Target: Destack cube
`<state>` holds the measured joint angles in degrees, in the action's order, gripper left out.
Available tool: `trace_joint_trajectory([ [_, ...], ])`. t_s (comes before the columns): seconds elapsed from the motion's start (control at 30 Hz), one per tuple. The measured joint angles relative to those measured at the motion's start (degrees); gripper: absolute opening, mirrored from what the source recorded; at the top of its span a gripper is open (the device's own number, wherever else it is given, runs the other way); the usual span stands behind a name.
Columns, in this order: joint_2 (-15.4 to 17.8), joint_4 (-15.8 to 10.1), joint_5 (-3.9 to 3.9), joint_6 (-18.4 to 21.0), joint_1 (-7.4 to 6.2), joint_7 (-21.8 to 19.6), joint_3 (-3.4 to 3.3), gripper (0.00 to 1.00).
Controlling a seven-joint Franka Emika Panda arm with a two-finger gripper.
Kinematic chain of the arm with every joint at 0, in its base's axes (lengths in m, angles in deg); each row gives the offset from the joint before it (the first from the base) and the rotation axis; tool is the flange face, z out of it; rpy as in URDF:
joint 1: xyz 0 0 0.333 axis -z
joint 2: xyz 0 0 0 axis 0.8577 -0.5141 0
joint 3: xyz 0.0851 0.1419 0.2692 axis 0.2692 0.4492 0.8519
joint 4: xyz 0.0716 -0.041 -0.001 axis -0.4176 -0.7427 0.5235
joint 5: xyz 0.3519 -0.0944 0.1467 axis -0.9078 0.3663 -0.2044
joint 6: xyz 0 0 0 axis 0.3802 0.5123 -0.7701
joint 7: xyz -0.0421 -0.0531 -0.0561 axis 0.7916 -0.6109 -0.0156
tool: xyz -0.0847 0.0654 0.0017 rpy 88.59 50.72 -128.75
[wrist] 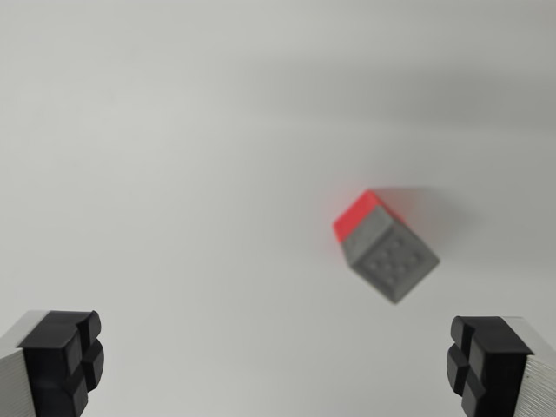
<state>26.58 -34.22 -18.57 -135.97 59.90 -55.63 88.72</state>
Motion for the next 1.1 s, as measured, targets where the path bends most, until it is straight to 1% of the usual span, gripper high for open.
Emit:
trace_joint_trajectory([
  [0.47,0.0,-0.1,0.0,0.0,0.0,-0.1,-0.01,1.0],
  [0.67,0.0,-0.5,0.0,-0.3,0.05,-0.6,-0.16,1.0],
  [0.9,0.1,-1.9,0.0,-1.5,0.19,-1.9,-0.48,1.0],
  [1.1,0.3,-3.7,-0.01,-3.0,0.44,-3.7,-0.86,1.0],
])
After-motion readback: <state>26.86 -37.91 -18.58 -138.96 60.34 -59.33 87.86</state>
